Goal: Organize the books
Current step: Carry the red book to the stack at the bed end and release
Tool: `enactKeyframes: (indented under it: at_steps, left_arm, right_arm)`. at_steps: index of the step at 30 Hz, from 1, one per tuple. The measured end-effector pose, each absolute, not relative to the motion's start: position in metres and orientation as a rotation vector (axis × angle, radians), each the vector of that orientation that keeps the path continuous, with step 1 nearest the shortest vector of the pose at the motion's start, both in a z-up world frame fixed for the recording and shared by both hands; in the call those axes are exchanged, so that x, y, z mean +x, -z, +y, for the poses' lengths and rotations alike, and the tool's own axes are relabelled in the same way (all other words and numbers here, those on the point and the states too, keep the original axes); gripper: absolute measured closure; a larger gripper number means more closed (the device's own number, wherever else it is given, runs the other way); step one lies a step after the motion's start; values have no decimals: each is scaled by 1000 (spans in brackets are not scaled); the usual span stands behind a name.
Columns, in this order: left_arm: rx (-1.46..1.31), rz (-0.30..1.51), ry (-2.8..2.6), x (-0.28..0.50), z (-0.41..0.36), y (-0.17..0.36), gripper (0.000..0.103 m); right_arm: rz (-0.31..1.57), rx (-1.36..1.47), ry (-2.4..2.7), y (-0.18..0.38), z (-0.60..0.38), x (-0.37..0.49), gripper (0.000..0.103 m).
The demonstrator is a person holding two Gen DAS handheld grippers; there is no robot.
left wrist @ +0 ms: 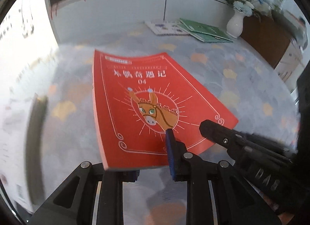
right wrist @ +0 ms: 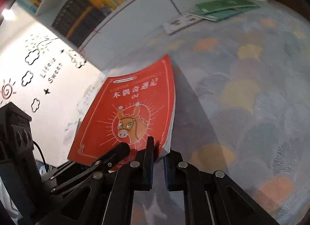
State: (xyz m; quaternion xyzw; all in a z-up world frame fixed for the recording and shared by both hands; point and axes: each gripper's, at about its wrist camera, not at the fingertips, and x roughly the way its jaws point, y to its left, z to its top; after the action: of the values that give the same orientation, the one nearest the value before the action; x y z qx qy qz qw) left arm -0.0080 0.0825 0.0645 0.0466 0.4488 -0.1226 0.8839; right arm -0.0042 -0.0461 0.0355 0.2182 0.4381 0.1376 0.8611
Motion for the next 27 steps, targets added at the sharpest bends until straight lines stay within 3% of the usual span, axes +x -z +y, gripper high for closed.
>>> enactKeyframes:
  at_steps: [3,10,15,27]
  left_arm:
    - [101,893,245,-12,99,-76,83]
    - [125,788,174,-28,168,-109,82]
    - [128,811,126,-42,237,-123,82]
    - [197,956,197,-73,359,-93,80]
  right_arm:
    - [855,303,-326,-53,-23,-13,95]
    - [754,222,-398,-81,35,-20,94]
    - [710,188,-464,-93,108,-32,94]
    - [912,117,-505,-79,246,-62,90]
